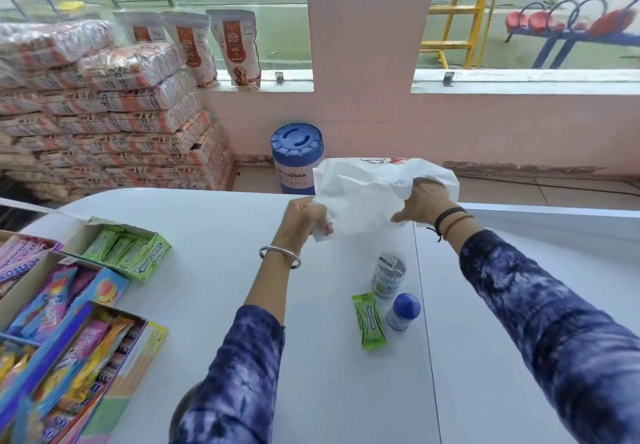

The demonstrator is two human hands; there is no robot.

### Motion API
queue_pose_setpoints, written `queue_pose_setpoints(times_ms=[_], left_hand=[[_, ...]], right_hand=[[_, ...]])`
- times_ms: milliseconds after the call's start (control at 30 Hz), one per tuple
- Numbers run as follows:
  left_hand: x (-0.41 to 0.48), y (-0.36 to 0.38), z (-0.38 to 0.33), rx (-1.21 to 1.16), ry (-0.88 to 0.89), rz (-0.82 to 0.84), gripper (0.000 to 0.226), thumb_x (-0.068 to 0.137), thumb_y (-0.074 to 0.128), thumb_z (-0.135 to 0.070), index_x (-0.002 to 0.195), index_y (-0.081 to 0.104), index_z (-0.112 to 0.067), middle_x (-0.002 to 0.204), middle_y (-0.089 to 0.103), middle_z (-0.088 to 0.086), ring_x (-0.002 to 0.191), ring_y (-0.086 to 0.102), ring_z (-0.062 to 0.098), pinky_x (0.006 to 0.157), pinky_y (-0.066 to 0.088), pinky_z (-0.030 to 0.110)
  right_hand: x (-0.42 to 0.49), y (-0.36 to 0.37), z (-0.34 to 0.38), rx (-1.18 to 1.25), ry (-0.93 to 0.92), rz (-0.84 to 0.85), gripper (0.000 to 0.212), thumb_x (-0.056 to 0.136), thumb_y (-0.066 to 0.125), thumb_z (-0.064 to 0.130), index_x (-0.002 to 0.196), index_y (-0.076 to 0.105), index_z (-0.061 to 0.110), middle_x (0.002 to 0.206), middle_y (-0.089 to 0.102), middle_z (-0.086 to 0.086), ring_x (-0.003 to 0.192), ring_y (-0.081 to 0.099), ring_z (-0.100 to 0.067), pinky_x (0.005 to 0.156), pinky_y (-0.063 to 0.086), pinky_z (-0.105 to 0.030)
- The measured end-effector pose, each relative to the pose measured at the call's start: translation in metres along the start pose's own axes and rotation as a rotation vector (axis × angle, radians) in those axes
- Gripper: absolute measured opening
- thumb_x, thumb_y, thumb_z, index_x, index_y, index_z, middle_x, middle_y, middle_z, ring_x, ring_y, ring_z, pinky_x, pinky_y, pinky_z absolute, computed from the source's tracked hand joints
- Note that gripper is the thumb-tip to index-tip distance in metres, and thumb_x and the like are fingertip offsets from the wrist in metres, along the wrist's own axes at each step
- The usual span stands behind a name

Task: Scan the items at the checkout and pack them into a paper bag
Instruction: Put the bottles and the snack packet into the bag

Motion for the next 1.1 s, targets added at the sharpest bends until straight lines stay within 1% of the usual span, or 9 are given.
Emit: queue_pose_setpoints(times_ms=[100, 233, 333, 433, 533, 633, 767, 967, 1100], left_hand=[[-0.003, 0.014, 0.011, 0.241, -0.04, 0.105, 0.038, 0.06, 0.071, -0.018, 0.087, 0.067, 0.008, 0.065, 0.062, 0.012, 0.056, 0.056, 0.019, 0.057, 0.049, 0.027], [-0.002, 0.021, 0.011, 0.216, 0.052, 0.095, 0.024, 0.073, 0.074, -0.016, 0.087, 0.067, 0.002, 0.059, 0.072, 0.0, 0.06, 0.063, 0.015, 0.056, 0.051, 0.024], [-0.009, 0.028, 0.016, 0.075, 0.02, 0.122, 0.023, 0.077, 0.068, -0.005, 0.099, 0.063, 0.002, 0.06, 0.074, -0.002, 0.06, 0.068, 0.009, 0.056, 0.054, 0.02], [-0.015, 0.026, 0.019, 0.001, 0.004, 0.108, 0.025, 0.076, 0.068, -0.002, 0.1, 0.065, 0.001, 0.075, 0.076, 0.003, 0.067, 0.071, 0.015, 0.062, 0.057, 0.024], [-0.013, 0.017, 0.025, -0.082, -0.019, 0.073, 0.021, 0.077, 0.063, 0.003, 0.097, 0.067, 0.001, 0.086, 0.075, 0.006, 0.071, 0.072, 0.021, 0.06, 0.056, 0.026], [-0.014, 0.015, 0.034, -0.183, -0.074, 0.08, 0.017, 0.079, 0.059, 0.006, 0.093, 0.067, 0.0, 0.076, 0.077, 0.004, 0.071, 0.073, 0.019, 0.063, 0.057, 0.024], [-0.02, 0.013, 0.037, -0.242, -0.091, 0.072, 0.008, 0.083, 0.062, -0.005, 0.088, 0.067, -0.002, 0.069, 0.076, 0.004, 0.065, 0.072, 0.017, 0.063, 0.058, 0.023], [-0.022, 0.004, 0.034, -0.205, -0.124, 0.045, 0.01, 0.082, 0.064, -0.012, 0.079, 0.065, -0.003, 0.057, 0.07, 0.005, 0.051, 0.064, 0.016, 0.049, 0.049, 0.019], [-0.023, -0.009, 0.032, -0.186, -0.118, 0.046, 0.012, 0.081, 0.065, -0.013, 0.083, 0.066, -0.002, 0.059, 0.07, 0.005, 0.053, 0.063, 0.017, 0.054, 0.052, 0.021]], right_hand=[[-0.009, -0.004, 0.032, -0.046, -0.245, -0.046, 0.057, 0.082, 0.064, 0.039, 0.131, 0.044, 0.017, 0.121, 0.061, -0.015, 0.106, 0.054, -0.035, 0.095, 0.04, -0.042], [-0.066, -0.02, 0.059, 0.261, -0.453, -0.204, 0.038, 0.078, 0.068, 0.044, 0.103, 0.057, 0.018, 0.095, 0.062, -0.001, 0.081, 0.056, -0.023, 0.073, 0.051, -0.042], [-0.094, 0.012, 0.057, 0.117, -0.317, 0.058, 0.055, 0.067, 0.066, 0.063, 0.102, 0.053, 0.022, 0.097, 0.055, 0.003, 0.084, 0.054, -0.019, 0.068, 0.046, -0.034], [-0.104, 0.033, 0.049, 0.095, -0.225, 0.167, 0.055, 0.068, 0.07, 0.047, 0.112, 0.05, 0.02, 0.109, 0.057, -0.003, 0.09, 0.056, -0.024, 0.069, 0.045, -0.033], [-0.108, 0.022, 0.044, 0.156, -0.206, 0.123, 0.049, 0.065, 0.072, 0.039, 0.105, 0.054, 0.019, 0.105, 0.063, -0.005, 0.084, 0.059, -0.025, 0.065, 0.049, -0.034], [-0.116, -0.015, 0.037, 0.306, -0.17, 0.006, 0.049, 0.06, 0.074, 0.043, 0.1, 0.054, 0.024, 0.097, 0.065, -0.004, 0.072, 0.058, -0.023, 0.06, 0.051, -0.037], [-0.107, -0.07, 0.049, 0.537, -0.207, -0.255, 0.048, 0.065, 0.079, 0.031, 0.101, 0.053, 0.012, 0.088, 0.059, -0.002, 0.068, 0.053, -0.022, 0.059, 0.047, -0.033], [-0.036, -0.016, 0.074, 0.31, -0.086, -0.157, 0.036, 0.073, 0.065, 0.013, 0.103, 0.049, 0.0, 0.107, 0.053, -0.022, 0.091, 0.058, -0.04, 0.07, 0.045, -0.04], [-0.019, 0.002, 0.056, 0.283, 0.049, -0.141, 0.038, 0.081, 0.065, 0.018, 0.109, 0.054, -0.006, 0.117, 0.054, -0.026, 0.106, 0.056, -0.041, 0.084, 0.046, -0.041]])
Point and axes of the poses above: each hand's wrist, its own x-axis towards the middle knuckle, its own y-axis out of the palm, z = x × y, the point moved 9 cm from there along x, towards the middle knuckle
